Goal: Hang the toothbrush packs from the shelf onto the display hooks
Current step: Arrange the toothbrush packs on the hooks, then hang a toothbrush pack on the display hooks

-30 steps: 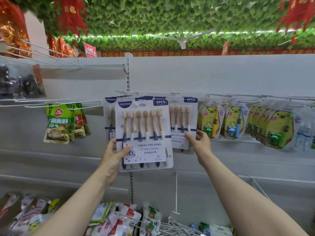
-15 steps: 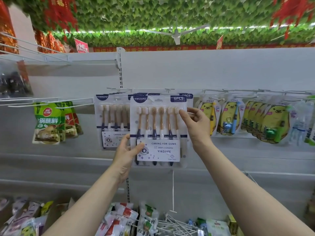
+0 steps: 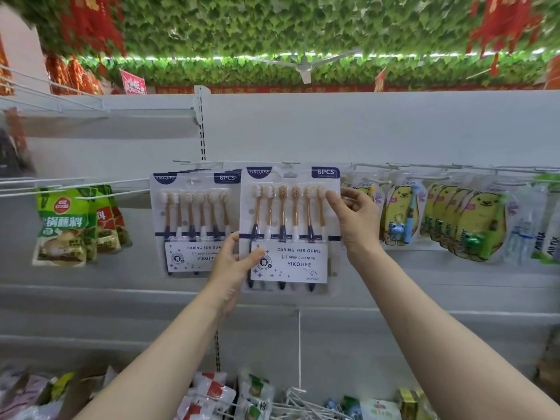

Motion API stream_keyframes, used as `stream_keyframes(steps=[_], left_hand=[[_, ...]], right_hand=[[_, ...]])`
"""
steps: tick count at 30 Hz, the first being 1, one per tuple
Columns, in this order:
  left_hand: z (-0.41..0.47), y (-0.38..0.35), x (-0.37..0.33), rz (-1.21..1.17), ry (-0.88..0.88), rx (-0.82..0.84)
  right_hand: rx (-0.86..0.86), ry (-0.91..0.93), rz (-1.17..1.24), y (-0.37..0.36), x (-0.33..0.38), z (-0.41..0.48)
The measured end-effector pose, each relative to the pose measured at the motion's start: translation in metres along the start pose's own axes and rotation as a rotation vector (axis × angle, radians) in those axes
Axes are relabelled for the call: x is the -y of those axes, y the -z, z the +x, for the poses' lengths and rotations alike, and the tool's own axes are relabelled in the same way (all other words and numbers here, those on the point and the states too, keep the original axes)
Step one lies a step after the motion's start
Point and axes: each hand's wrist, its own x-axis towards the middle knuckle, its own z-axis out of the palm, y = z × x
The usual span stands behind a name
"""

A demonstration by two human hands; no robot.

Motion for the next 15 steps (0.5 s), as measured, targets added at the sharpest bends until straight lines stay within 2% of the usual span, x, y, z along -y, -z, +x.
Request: stream_keyframes(steps=[15], left_hand=[[0.029,-0.009,0.019,-0.002,0.018,-0.059]], right_hand=[[0.010,-0.025,-0.064,-0.003,-0.023,0.024]])
